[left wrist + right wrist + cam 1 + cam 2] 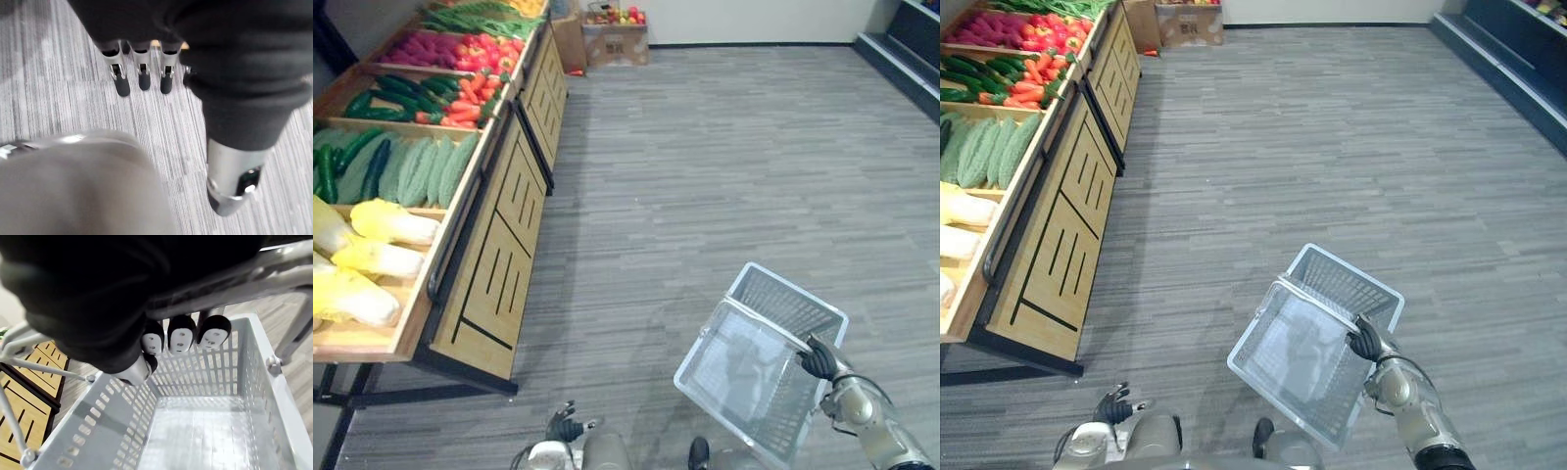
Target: Pick vegetable in the basket
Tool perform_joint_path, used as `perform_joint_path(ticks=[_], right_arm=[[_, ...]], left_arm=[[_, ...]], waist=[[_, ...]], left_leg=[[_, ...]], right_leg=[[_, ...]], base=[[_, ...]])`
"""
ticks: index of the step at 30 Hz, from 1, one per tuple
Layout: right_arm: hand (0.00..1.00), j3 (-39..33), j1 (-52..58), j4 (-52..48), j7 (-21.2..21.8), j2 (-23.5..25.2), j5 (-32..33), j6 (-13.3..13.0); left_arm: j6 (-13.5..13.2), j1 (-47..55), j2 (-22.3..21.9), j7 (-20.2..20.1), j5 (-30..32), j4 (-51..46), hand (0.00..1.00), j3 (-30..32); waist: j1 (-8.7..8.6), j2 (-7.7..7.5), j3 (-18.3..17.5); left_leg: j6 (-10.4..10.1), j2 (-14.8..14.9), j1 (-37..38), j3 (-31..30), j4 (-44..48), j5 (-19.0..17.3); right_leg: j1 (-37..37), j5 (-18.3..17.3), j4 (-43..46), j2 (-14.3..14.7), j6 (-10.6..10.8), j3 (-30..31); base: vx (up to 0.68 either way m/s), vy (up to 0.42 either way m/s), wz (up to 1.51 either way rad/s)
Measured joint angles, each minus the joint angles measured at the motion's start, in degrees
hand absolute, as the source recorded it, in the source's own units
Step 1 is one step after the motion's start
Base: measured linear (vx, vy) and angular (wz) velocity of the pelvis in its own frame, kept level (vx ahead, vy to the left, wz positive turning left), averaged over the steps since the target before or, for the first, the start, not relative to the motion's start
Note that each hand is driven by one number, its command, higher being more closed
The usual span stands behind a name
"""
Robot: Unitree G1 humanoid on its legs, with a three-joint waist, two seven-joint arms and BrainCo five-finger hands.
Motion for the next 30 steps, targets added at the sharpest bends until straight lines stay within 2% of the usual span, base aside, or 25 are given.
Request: perform_joint_path(ticks=[1, 3, 4, 5, 6, 7, 8, 9, 10, 11, 13, 14, 15, 16, 17, 18, 19, 21, 23, 24, 25, 26, 28, 29, 30], right_arm=[[1.00, 0.0, -0.7, 0.8, -0.2, -0.1, 0.0, 0.0], [1.00, 0.2, -0.5, 1.0, -0.2, -0.1, 0.0, 0.0], [1.00, 0.2, -0.5, 1.3, -0.2, -0.1, -0.1, 0.0], [1.00, 0.3, -0.4, 1.4, -0.2, -0.1, -0.1, -0.1], [1.00, 0.4, -0.4, 1.7, -0.5, 0.1, -0.1, -0.1], [1.00, 0.7, -0.3, 1.7, -0.6, 0.9, -0.1, -0.1], [1.00, 1.8, -0.3, 1.7, -0.8, 1.0, -0.1, -0.3], [1.00, 2.0, -0.4, 1.7, -0.8, 1.0, -0.1, -0.4], [1.00, 2.5, -0.4, 2.0, -0.8, 1.1, -0.1, -0.3], [1.00, 3.2, -0.5, 2.3, -0.6, 1.5, -0.2, -0.3], [1.00, 3.6, -0.8, 2.3, -0.5, 2.0, -0.6, -0.3], [1.00, 3.6, -0.8, 2.8, -0.5, 2.8, -0.6, -0.4], [1.00, 3.6, -1.0, 4.1, -0.5, 4.5, -0.6, -0.4], [1.00, 3.6, -0.9, 4.7, -0.5, 5.5, -0.6, -0.4], [1.00, 3.3, -0.8, 6.2, -1.3, 7.1, -0.7, -0.2], [1.00, 2.3, -1.7, 6.2, -1.5, 7.4, -0.4, -0.5], [1.00, 1.9, -1.5, 6.3, -1.5, 7.3, -0.4, -0.8], [1.00, -0.9, 0.6, 8.3, -2.3, 8.0, 0.4, -1.0], [1.00, -5.0, 2.5, 9.0, -2.4, 7.8, 1.2, -1.0], [1.00, -5.8, 2.6, 9.8, -2.5, 7.7, 1.2, -1.0], [1.00, -8.5, 2.5, 13.8, -2.6, 7.4, 1.9, -0.7], [1.00, -11.2, 3.2, 18.0, -2.7, 7.3, 2.1, 0.0], [1.00, -13.7, 3.6, 21.4, -2.8, 7.3, 2.3, 0.9], [1.00, -16.5, 3.6, 23.7, -2.8, 7.4, 2.5, 1.5], [1.00, -18.3, 3.7, 24.8, -2.8, 7.5, 2.8, 1.7]], left_arm=[[0.5, 0.3, -1.2, -0.1, 1.3, 1.3, 0.00, 1.2], [0.7, 1.9, -2.1, -0.3, 2.3, 2.2, 0.00, 1.6], [0.7, 3.7, -2.7, -0.4, 2.5, 2.7, 0.00, 1.6], [0.9, 5.2, -2.8, -0.5, 3.3, 3.4, 0.00, 1.7], [1.4, 6.1, -2.7, -0.6, 4.0, 4.4, 0.00, 2.1], [1.7, 6.7, -2.7, -0.6, 4.1, 4.5, 0.00, 3.6], [1.8, 6.3, -2.7, -0.6, 4.5, 4.2, 0.00, 5.2], [1.8, 5.9, -2.7, -0.6, 4.6, 4.2, 0.00, 5.3], [1.9, 5.1, -2.8, -1.0, 4.8, 4.3, 0.00, 5.4], [1.9, 4.8, -2.7, -1.0, 5.4, 4.2, 0.00, 5.7], [1.9, 4.7, -2.6, -1.0, 6.2, 4.2, 0.00, 5.7], [2.1, 4.7, -2.4, -0.9, 6.2, 4.3, 0.00, 5.6], [2.4, 5.2, -1.6, -0.8, 6.3, 4.2, 0.00, 5.4], [2.6, 5.5, -1.1, -0.9, 6.3, 4.2, 0.00, 5.2], [2.8, 6.3, -0.2, -0.9, 6.3, 4.1, 0.00, 4.3], [3.3, 6.2, 1.0, -0.8, 6.3, 4.1, 0.00, 3.1], [3.3, 5.9, 1.5, -0.9, 6.3, 4.0, 0.00, 2.7], [3.4, 4.2, 2.3, -0.3, 6.0, 1.7, 0.00, 1.3], [3.1, 2.1, 1.9, 0.0, 5.6, 0.6, 0.00, 1.0], [3.0, 1.8, 1.8, 0.0, 5.6, 0.3, 0.00, 1.0], [3.0, 1.6, 1.7, 0.1, 5.3, -0.8, 0.00, 0.7], [2.9, 1.3, 1.4, 0.2, 3.8, -1.1, 0.00, 0.7], [2.6, 1.2, 1.0, 0.3, 3.5, -1.4, 0.00, 1.2], [2.6, 0.8, 0.7, 0.3, 3.4, -1.3, 0.00, 1.5], [2.6, 0.9, 0.3, 0.3, 3.4, -1.1, 0.00, 2.1]], waist=[[0.47, 0.72, 0.1], [1.00, 1.13, 0.0], [1.09, 2.07, -0.5], [1.38, 2.94, -1.0], [1.56, 3.49, -1.0], [1.68, 3.47, -1.4], [1.86, 1.61, -1.3], [2.14, 1.36, -1.2], [2.65, 1.04, -1.0], [3.14, 0.06, -1.2], [3.35, -0.99, -1.3], [3.34, -2.12, -1.7], [3.31, -3.45, -1.9], [3.20, -4.01, -1.9], [2.97, -5.05, -2.3], [2.36, -5.86, -2.5], [1.92, -6.10, -2.7], [-0.39, -5.60, -2.9], [-1.67, -5.41, -3.0], [-1.93, -5.40, -3.0], [-2.58, -4.99, -2.9], [-2.56, -4.51, -3.0], [-2.29, -4.13, -2.9], [-2.17, -3.70, -2.8], [-1.99, -3.41, -2.5]], left_leg=[[-0.3, -1.6, -1.7, 1.5, -12.3, -0.2], [0.1, -4.9, -1.4, 1.9, -27.1, 1.6], [-0.3, -6.7, -0.4, 0.2, -39.9, 5.7], [-0.7, -6.9, 0.6, -1.6, -47.7, 8.0], [-0.4, -6.7, 0.5, -1.4, -48.6, 12.5], [1.0, -7.6, 0.2, -0.3, -47.0, 14.5], [2.7, -7.8, -1.5, 4.2, -43.1, 13.4], [3.6, -7.4, -2.3, 6.0, -41.6, 12.9], [7.7, -7.6, -3.5, 7.6, -38.2, 12.3], [9.1, -8.8, -3.5, 9.1, -36.7, 10.7], [9.9, -10.9, -2.0, 9.5, -37.9, 9.3], [10.1, -12.7, 0.2, 8.7, -40.2, 8.4], [9.9, -14.4, 3.6, 8.1, -42.8, 7.5], [10.1, -15.2, 5.7, 7.4, -44.2, 7.1], [10.3, -16.3, 10.3, 5.7, -47.3, 6.4], [10.3, -17.6, 14.1, 3.2, -49.1, 5.9], [10.6, -18.2, 15.9, 1.3, -49.6, 5.7], [11.8, -18.7, 21.8, -7.1, -51.0, 4.7], [12.4, -19.6, 25.3, -14.9, -51.7, 4.0], [12.2, -19.7, 26.0, -16.1, -51.7, 3.7], [11.9, -19.7, 28.4, -21.3, -51.3, 2.6], [11.2, -19.3, 29.5, -25.1, -49.8, 1.0], [10.3, -18.9, 30.1, -28.6, -48.0, -1.2], [9.0, -18.0, 30.5, -31.3, -46.9, -2.8], [7.7, -17.5, 30.9, -32.2, -46.1, -3.6]], right_leg=[[1.5, -0.4, -1.1, -0.5, 0.7, -0.6], [3.1, -2.1, -1.5, -2.0, 2.6, -0.5], [4.6, -3.2, -2.3, -2.5, 3.8, -0.5], [5.9, -4.5, -2.9, -2.4, 4.9, -0.4], [7.2, -6.0, -2.7, -2.5, 5.9, -0.5], [8.3, -7.1, -2.6, -3.2, 5.8, -0.9], [8.8, -7.0, -2.5, -4.9, 5.7, -1.9], [8.9, -6.6, -2.3, -5.2, 6.1, -2.2], [9.4, -5.4, -1.5, -6.0, 7.7, -2.7], [9.8, -4.1, -0.2, -6.9, 8.3, -2.9], [9.1, -2.6, 4.4, -8.4, 10.2, -2.9], [6.5, -1.8, 12.3, -10.1, 11.2, -2.7], [2.1, 1.7, 24.3, -12.0, 11.9, -1.2], [0.0, 5.8, 30.4, -12.7, 12.2, -0.3], [-5.1, 17.0, 42.0, -13.2, 13.1, 3.2], [-10.5, 17.8, 54.7, -12.4, 13.6, 5.9], [-12.7, 16.7, 59.4, -11.3, 13.0, 6.6], [-19.4, 9.0, 67.3, -7.3, 8.3, 5.4], [-24.0, 4.1, 64.5, -7.1, 4.9, 2.8], [-24.7, 2.9, 63.0, -7.2, 4.5, 2.6], [-25.7, -0.3, 54.1, -7.2, 4.1, 1.7], [-25.9, -0.5, 41.1, -7.0, 4.1, 2.3], [-26.0, 0.0, 27.9, -6.2, 4.8, 5.8], [-25.5, 0.7, 18.3, -5.6, 5.1, 9.5], [-25.1, 0.9, 14.5, -5.5, 5.5, 11.6]], base=[[0.37, 0.099, -0.08], [0.43, 0.191, -0.06], [0.42, 0.222, -0.08], [0.44, 0.251, -0.06], [0.36, 0.221, 0.09], [0.53, 0.282, 0.43], [0.44, 0.203, 0.56], [0.53, 0.215, 0.75], [0.45, 0.185, 0.75], [0.45, 0.189, 0.76], [0.42, 0.199, 0.60], [0.48, 0.235, 0.63], [0.39, 0.192, 0.55], [0.41, 0.181, 0.50], [0.44, 0.160, 0.63], [0.45, 0.140, 0.80], [0.58, 0.091, 1.26], [0.55, 0.013, 1.95], [0.51, -0.070, 1.90], [0.50, -0.094, 1.86], [0.47, -0.113, 2.03], [0.46, -0.128, 2.07], [0.49, -0.210, 1.49], [0.52, -0.273, 1.31], [0.52, -0.317, 1.37]])
